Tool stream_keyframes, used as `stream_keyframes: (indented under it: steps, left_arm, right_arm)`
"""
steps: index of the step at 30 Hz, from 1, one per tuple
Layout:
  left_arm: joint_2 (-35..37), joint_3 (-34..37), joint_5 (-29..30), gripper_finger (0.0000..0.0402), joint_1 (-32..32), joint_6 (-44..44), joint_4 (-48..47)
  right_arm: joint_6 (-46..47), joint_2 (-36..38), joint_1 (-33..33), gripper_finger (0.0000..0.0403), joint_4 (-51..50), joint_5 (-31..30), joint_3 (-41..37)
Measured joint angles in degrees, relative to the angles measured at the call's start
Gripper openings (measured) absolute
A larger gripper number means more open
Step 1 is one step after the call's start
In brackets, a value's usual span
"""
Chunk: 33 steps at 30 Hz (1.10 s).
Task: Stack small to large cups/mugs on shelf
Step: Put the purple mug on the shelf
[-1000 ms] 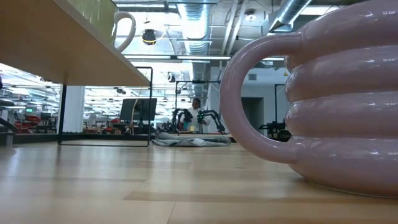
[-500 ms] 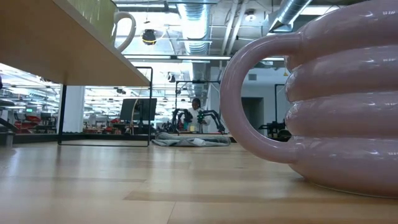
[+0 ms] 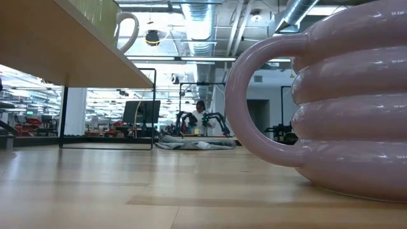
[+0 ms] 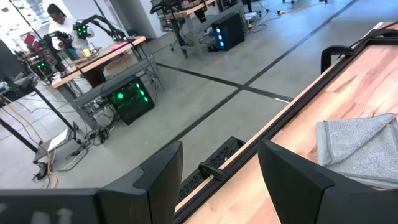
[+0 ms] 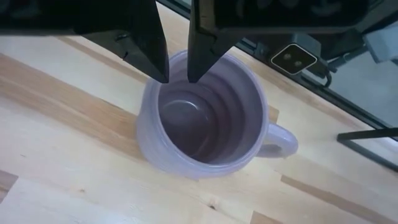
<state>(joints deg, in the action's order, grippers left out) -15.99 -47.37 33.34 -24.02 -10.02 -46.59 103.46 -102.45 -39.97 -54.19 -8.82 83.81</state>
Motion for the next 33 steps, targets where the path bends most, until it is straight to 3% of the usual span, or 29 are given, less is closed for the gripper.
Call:
stream_keyframes:
  steps: [6,19,33]
  left_arm:
    - [0.00,0.00,-0.02,0.0203,0.01,-0.02,0.02]
    - [0.00,0.00,-0.01,0.0203,0.00,-0.02,0.02]
    - [0.00,0.00,-0.02,0.0203,-0.02,-0.02,0.00]
  right_arm:
    - [0.02,0.00,0.00,0.0110,0.02,0.00,0.00]
    - [0.02,0.00,0.00,0.0229,2.07,-0.02,0.00]
    - [-3.38,0.00,0.37,0.0239,6.09,-0.02,0.00]
